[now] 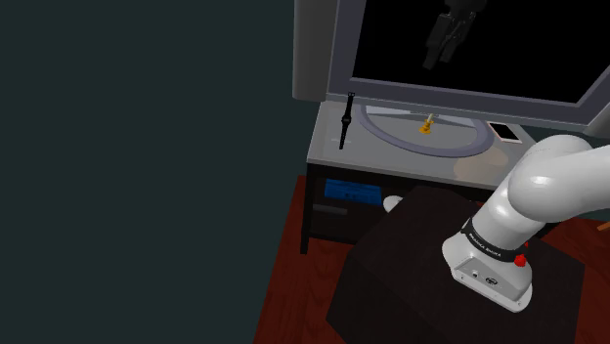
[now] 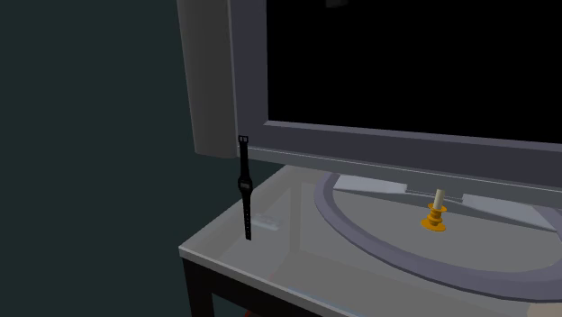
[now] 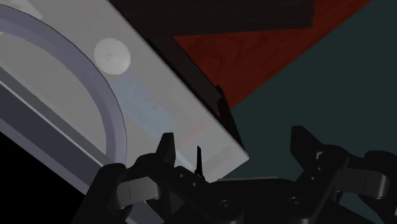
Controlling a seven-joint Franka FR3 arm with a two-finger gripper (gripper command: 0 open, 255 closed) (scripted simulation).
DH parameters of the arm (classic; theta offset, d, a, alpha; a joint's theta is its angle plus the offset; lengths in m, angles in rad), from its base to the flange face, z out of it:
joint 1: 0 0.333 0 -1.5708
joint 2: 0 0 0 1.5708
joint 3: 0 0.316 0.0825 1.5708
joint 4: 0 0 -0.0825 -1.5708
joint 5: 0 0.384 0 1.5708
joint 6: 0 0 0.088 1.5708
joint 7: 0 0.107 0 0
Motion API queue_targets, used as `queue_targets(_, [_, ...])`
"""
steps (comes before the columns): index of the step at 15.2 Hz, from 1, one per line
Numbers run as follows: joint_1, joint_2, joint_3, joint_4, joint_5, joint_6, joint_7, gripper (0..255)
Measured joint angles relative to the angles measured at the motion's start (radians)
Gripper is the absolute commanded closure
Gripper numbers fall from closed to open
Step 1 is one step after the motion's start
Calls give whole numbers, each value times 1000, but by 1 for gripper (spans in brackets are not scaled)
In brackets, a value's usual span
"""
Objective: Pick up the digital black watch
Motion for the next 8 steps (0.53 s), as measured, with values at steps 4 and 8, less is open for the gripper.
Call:
queue_targets(4, [-10, 76, 5, 10, 6, 61, 32, 0])
queue_targets(8, [-25, 203, 21, 33, 19, 158, 98, 0])
